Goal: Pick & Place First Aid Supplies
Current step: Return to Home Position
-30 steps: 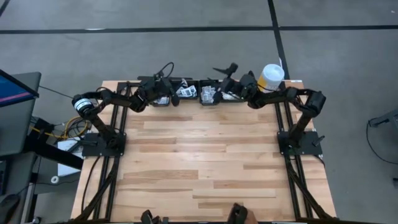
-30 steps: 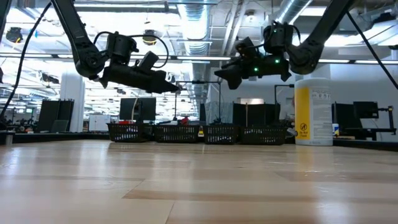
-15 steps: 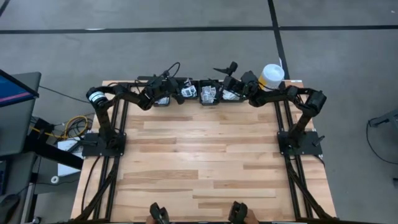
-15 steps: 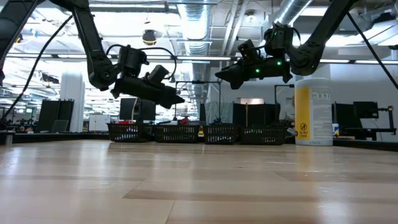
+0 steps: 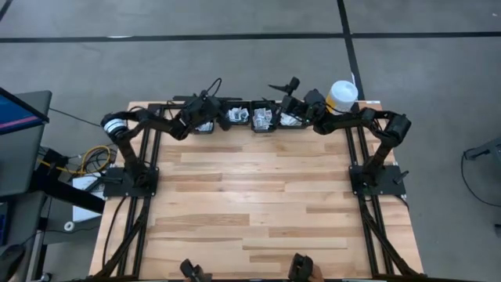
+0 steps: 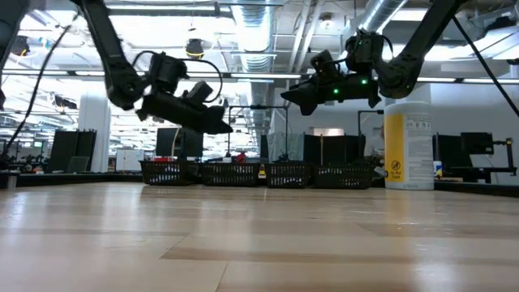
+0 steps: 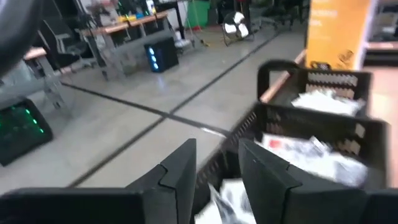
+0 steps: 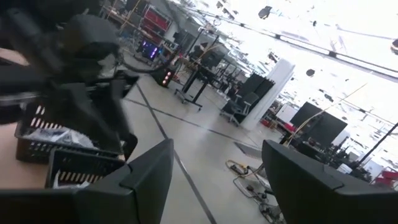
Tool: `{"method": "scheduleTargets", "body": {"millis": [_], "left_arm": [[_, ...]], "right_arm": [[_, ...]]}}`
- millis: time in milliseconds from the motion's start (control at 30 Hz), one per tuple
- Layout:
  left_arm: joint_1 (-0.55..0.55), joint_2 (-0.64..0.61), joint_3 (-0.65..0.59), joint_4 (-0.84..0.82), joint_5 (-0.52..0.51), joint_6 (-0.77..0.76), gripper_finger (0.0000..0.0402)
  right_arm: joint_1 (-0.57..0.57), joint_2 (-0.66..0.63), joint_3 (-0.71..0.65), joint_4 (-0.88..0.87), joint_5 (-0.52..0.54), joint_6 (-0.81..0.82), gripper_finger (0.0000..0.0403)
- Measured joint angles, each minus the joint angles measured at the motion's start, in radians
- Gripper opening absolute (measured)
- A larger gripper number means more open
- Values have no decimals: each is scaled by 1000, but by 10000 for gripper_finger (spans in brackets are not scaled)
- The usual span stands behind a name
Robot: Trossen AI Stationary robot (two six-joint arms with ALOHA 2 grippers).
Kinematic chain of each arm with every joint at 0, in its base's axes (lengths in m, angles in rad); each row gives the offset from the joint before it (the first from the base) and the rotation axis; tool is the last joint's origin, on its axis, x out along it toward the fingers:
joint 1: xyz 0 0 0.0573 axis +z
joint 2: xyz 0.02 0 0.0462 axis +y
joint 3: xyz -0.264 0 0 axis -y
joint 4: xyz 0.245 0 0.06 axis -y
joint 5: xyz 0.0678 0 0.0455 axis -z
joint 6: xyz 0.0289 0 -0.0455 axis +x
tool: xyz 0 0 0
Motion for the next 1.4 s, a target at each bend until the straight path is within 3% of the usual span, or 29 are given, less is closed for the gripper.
{"method": "scheduleTargets", "body": {"millis": [267, 600, 833, 1000, 1167, 1400], "left_arm": [[-13, -280, -181, -51, 0, -79, 122], [-39, -650, -390, -52, 18, -318, 122], [-52, -906, -500, -55, 142, -378, 120], [-52, -1073, -542, -72, 232, -420, 121], [-51, -1238, -543, -230, 301, -492, 120], [-51, -1439, -543, -465, 297, -541, 122]], "right_arm": [[2, -1, 0, 32, 2, 2, 240], [2, -2, 0, 33, 10, 2, 240], [2, -2, 0, 29, 102, 2, 240], [2, -3, 0, 27, 113, 2, 240], [2, -3, 0, 26, 113, 2, 240], [2, -3, 0, 19, 112, 2, 240]]}}
